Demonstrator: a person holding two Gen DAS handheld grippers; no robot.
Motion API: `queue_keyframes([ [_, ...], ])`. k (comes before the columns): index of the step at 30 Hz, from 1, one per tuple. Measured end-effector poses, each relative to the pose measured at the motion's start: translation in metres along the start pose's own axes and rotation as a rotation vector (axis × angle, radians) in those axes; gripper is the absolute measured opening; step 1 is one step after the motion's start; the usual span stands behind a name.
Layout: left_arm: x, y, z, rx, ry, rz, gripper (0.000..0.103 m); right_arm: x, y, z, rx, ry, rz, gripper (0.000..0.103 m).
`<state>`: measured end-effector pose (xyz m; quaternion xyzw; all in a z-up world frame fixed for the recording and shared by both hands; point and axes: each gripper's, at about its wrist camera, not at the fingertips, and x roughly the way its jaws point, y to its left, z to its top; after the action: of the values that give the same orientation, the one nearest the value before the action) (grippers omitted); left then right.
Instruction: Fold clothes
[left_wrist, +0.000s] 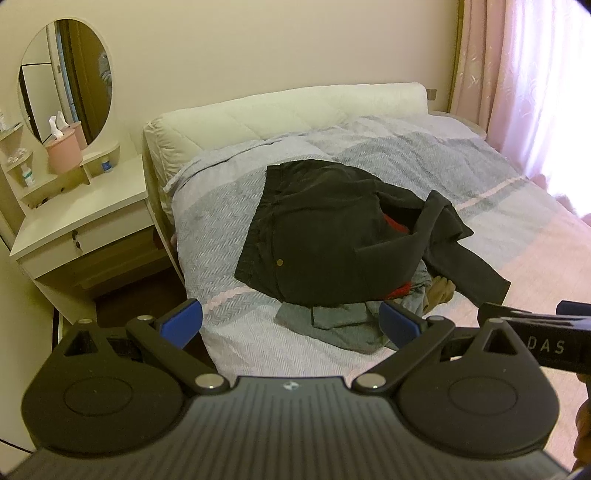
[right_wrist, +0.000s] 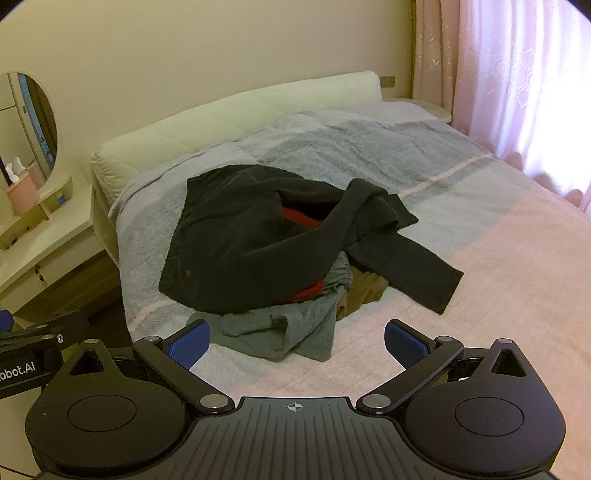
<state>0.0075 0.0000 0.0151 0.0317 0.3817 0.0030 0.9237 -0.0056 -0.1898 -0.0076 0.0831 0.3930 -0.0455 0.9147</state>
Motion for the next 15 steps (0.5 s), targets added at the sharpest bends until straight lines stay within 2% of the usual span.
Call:
queue_keyframes([
  [15,0.0,-0.006,-0.016,-0.017,-0.003,0.036,0.101,0.001,-0.001,-0.001,-0.014,-0.004,0.033,0.103],
])
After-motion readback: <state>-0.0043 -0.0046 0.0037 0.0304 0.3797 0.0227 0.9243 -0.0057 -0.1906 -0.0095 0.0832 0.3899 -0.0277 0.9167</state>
